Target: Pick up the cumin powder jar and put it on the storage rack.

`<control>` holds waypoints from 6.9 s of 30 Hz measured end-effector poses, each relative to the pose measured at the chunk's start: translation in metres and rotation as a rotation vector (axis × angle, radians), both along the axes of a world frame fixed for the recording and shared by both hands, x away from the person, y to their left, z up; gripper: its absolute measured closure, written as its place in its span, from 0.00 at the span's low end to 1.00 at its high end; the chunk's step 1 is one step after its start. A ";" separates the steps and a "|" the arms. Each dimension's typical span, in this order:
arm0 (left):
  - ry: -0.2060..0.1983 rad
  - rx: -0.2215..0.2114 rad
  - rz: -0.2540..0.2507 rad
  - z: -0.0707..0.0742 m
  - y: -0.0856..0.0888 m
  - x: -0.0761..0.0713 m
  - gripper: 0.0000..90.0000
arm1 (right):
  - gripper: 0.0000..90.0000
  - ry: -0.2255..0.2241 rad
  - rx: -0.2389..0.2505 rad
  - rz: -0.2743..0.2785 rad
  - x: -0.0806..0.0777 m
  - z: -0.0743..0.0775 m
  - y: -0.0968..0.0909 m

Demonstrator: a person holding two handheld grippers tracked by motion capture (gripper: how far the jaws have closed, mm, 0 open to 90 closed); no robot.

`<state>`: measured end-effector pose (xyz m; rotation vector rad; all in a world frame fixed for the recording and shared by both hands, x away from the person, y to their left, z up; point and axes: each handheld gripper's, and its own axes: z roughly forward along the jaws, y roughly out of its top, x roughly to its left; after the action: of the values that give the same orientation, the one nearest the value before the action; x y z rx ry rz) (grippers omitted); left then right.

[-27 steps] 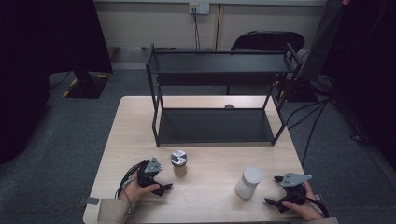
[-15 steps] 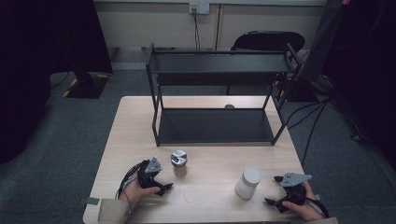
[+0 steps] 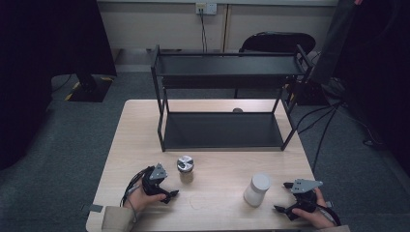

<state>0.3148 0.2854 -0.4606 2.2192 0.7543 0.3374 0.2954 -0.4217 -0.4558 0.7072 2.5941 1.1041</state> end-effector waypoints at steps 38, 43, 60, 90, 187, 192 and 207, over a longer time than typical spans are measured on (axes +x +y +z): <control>-0.040 -0.120 0.015 0.018 -0.006 -0.001 0.01 | 0.00 0.000 0.000 0.000 0.000 0.000 0.000; -0.041 -0.131 0.012 0.017 -0.010 0.003 0.01 | 0.00 0.000 0.000 0.000 0.000 0.000 0.000; -0.039 -0.170 0.024 0.010 -0.021 0.013 0.01 | 0.00 0.000 0.000 0.000 0.000 0.000 0.000; -0.057 -0.166 -0.010 -0.001 -0.028 0.022 0.28 | 0.00 0.000 0.000 0.000 0.000 0.000 0.000; -0.160 -0.152 0.029 0.245 -0.033 0.083 0.34 | 0.00 0.001 0.000 0.002 0.000 0.000 0.000; -0.171 -0.133 0.041 0.264 -0.039 0.089 0.34 | 0.00 0.001 -0.001 0.003 0.000 0.000 0.000; -0.172 -0.139 0.093 0.296 -0.052 0.109 0.34 | 0.00 0.001 0.000 0.003 0.001 0.000 0.000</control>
<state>0.4237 0.2337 -0.1648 2.0001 0.7650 0.5003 0.2960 -0.4221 -0.4556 0.7042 2.5972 1.1045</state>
